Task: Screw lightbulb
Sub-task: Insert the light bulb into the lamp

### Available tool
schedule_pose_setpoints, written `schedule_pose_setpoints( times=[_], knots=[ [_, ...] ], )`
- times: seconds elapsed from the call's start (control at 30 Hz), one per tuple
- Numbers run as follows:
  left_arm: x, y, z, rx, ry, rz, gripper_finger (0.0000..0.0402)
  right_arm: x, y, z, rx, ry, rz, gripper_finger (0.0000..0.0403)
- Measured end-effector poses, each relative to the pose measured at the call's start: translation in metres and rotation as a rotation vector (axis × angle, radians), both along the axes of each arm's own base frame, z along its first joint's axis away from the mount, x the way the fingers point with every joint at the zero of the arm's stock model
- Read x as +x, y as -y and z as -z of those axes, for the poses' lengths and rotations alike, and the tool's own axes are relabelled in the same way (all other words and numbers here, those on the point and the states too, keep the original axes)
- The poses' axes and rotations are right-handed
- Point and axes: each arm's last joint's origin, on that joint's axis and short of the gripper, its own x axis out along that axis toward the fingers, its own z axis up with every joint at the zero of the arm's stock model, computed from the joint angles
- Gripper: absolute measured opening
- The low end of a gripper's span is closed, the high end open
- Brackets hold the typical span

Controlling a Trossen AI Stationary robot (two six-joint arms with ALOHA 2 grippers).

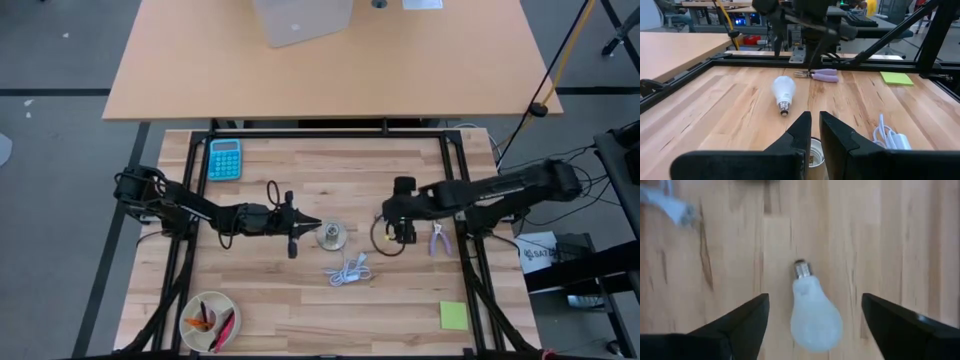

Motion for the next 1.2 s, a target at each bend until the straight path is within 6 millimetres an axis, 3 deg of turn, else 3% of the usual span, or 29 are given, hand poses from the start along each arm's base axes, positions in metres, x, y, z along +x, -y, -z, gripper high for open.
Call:
schedule_pose_setpoints(
  times=[0.27,0.8,0.97,1.2],
  knots=[
    [0.000,0.000,0.001,0.000,-0.013,0.000,0.0041,0.015,0.020,0.025,0.049,-0.343,-0.002,0.0324],
    [0.000,0.000,0.003,0.003,-0.030,0.000,0.0041,0.034,0.058,0.070,0.049,-0.493,-0.068,0.0323],
    [0.000,0.000,0.003,0.003,-0.029,0.000,0.0041,0.038,0.065,0.083,0.061,-0.522,-0.074,0.0305],
    [0.000,0.000,0.003,0.003,-0.030,0.000,0.0041,0.039,0.069,0.084,0.083,-0.505,-0.087,0.0270]
  ],
)
